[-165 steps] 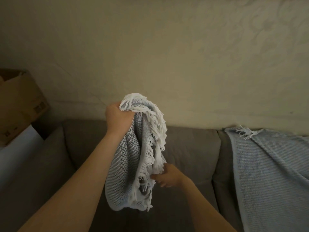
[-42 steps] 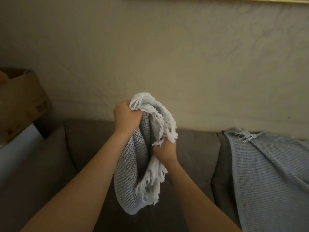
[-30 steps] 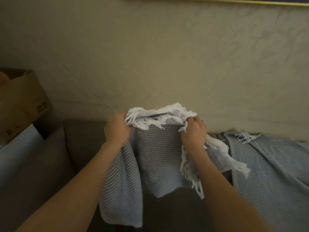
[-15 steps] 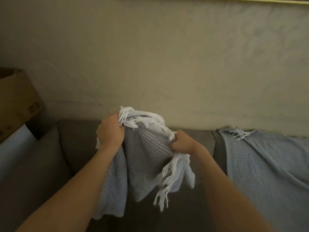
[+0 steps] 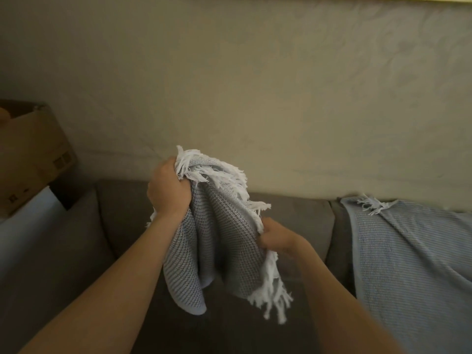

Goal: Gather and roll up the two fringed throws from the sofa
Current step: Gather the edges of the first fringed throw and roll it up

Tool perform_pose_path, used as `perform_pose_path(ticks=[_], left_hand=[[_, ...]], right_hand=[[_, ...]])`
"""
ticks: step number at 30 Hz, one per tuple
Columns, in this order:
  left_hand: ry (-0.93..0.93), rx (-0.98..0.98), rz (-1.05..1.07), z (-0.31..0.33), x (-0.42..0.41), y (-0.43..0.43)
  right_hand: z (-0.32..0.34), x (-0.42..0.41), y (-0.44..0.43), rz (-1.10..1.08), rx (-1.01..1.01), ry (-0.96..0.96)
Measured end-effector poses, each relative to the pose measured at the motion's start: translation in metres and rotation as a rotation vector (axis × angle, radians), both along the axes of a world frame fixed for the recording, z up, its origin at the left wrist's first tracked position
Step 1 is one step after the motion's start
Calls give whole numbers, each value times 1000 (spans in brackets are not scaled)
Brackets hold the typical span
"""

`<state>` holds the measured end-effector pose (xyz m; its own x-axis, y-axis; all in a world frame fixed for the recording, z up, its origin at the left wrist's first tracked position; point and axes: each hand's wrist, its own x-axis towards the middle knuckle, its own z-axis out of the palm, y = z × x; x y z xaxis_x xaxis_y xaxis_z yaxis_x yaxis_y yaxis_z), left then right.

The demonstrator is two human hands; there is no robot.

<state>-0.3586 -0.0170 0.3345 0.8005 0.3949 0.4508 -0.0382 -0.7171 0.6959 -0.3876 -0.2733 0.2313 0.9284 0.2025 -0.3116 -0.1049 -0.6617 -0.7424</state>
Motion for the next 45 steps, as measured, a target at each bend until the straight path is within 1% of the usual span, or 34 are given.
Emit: perform_pose_path(ticks=[2,5,8,9,12,13,18,20,22,23,25,27,30,32,34,37,39,42,45], left_hand=[[1,-22,9,0,-1,-1],[-2,-45,-33,-3,1,-4],[-5,-44,-137,-6,3,-7],[-7,-35,-173,-8,4,-8],[-8,-24,-288,-10,4,-12],[-11,-26,-320,-9,3,-15],[-27,-65,-410,-5,-1,-18],[-27,-66,-421,-3,-2,-17],[-33,-43,-433,-2,-2,-16],[-36,-28,-436,-1,-2,-13],[-36,14,-423,-3,1,-6],[-13,58,-391,-9,5,3],[37,152,-328,-20,4,13],[70,186,-279,-25,4,16],[107,193,-236,-28,3,17],[169,237,-249,-32,2,18],[224,261,-256,-37,-1,18],[281,284,-238,-50,-5,21],[341,249,-238,-58,-12,23]], right_hand=[[2,5,-2,90,-62,47],[9,7,-3,220,-136,116],[1,8,-5,235,-151,178],[-2,7,-4,216,-139,146],[-1,7,1,30,0,-62],[-2,8,3,-39,59,-101],[-1,5,20,-229,372,-180],[0,4,28,-233,445,-163],[2,6,33,-207,331,-161],[3,8,33,-223,262,-190],[6,13,28,-301,197,-291],[18,13,23,-401,178,-420],[38,15,16,-520,213,-579],[53,16,12,-514,139,-614],[65,17,9,-471,-14,-665],[77,19,7,-447,-180,-745],[84,17,10,-473,-191,-813],[90,16,12,-534,-147,-932],[94,10,13,-560,-141,-1021]])
